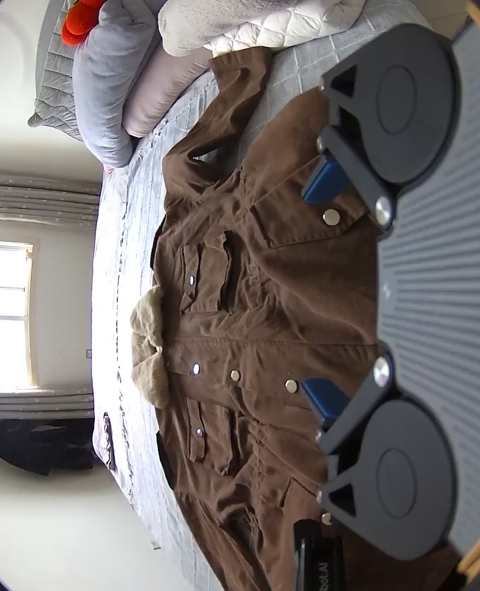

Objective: Fold large clothes

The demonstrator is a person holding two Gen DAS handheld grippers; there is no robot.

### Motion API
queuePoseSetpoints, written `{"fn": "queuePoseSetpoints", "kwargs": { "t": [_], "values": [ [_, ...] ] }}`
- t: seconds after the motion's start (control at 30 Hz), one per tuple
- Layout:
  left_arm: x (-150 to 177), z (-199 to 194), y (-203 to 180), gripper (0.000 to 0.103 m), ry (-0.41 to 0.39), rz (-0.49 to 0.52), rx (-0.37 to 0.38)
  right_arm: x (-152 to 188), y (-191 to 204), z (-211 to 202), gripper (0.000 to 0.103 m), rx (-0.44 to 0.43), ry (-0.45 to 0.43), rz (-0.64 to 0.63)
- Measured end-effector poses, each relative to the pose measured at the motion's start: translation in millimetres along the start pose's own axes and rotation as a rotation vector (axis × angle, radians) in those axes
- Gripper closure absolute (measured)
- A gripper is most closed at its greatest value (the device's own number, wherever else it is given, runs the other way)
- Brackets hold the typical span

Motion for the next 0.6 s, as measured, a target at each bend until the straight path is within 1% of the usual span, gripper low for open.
{"fn": "queuePoseSetpoints", "kwargs": {
  "t": [0.07,0.1,0.2,0.23,0.33,0.37,0.4,0.6],
  "values": [
    [0,1,-1,0.000,0.003,-0.004,0.010,-1,2,1,0.000,-0.003,0.001,-0.010],
    [-2,0,8,0.000,0.004,-0.009,0.020,-1,2,1,0.000,-0.004,0.001,-0.014],
    [-4,-6,15,0.000,0.001,-0.019,0.028,-2,4,4,0.000,-0.006,0.001,-0.028],
    [-4,-6,18,0.000,0.001,-0.020,0.030,-3,11,-1,0.000,0.000,-0.003,-0.035],
    [-7,-2,22,0.000,-0.001,-0.026,0.024,-2,12,-1,0.000,0.004,0.000,-0.051],
    [-4,-5,19,0.000,-0.009,-0.025,0.013,-1,12,-2,0.000,0.003,0.000,-0.056],
    [-4,-5,22,0.000,-0.009,-0.028,0.011,-5,19,2,0.000,0.012,0.012,-0.060],
    [-8,-5,30,0.000,-0.015,-0.037,0.007,-6,22,1,0.000,0.017,0.011,-0.067]
  ]
}}
Point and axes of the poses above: each gripper's, at about its wrist camera, not at the fingertips, and z roughly the way its jaws point, y to its left, x to its underside, the point moved 7 cm from there along z, roughly the way its jaws point, and after that the axes turned 10 degrees about y, right-handed, at the moved point
